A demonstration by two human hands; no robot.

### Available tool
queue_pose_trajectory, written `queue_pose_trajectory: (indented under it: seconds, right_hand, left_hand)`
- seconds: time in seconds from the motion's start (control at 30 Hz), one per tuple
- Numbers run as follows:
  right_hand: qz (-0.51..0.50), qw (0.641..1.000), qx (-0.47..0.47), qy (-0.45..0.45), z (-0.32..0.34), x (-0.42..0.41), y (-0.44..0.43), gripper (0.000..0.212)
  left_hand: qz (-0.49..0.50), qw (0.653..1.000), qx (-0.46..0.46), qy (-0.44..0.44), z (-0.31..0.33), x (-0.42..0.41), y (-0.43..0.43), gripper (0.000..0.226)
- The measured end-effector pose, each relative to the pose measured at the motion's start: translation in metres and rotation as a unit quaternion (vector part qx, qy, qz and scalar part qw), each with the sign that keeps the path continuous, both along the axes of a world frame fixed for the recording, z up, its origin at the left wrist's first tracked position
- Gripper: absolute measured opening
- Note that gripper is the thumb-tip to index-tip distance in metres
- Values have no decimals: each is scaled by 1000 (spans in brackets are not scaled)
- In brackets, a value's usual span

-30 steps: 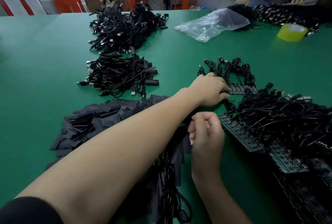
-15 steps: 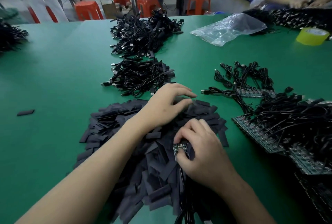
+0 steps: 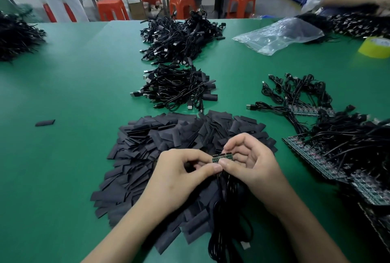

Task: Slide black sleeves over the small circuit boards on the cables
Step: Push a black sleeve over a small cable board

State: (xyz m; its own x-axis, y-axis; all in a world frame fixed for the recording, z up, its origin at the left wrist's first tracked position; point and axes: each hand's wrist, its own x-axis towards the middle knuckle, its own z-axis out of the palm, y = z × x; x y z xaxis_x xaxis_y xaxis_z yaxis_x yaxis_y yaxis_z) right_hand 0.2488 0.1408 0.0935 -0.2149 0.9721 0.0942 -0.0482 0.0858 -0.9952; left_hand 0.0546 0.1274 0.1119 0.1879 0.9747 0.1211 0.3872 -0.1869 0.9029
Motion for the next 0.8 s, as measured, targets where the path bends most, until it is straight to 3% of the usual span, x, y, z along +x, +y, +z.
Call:
queue_pose_trajectory:
  seconds: [0.27,0.43,0.5,0.6,0.7,0.8]
  right_hand:
    - [35,995,-75,51,4,-2,-2,21]
    - [90,978,-140,124,7,-2,-4,30]
    - [102,976,-146,127,8,1,-4,24]
    - [71,994,-78,-5,9,6,-3,14]
    - [15,984,99,-148,9,6,-3,8]
    - [27,965,191,-180,8,-6,-9,11]
  left_hand:
    - [-49,986,-98,-128,-5,-8,-1,20]
    - [-96,968,-125,-194,-4,-10,1,10]
    - [-106,966,-120,-204,-1,-11,1,9]
    - [-79,970,-103,-205,3,-12,-1,7]
    - [-44,975,-50,-210,3,-13,-1,11]
    - [-17,980,28,-195,1,-8,1,8]
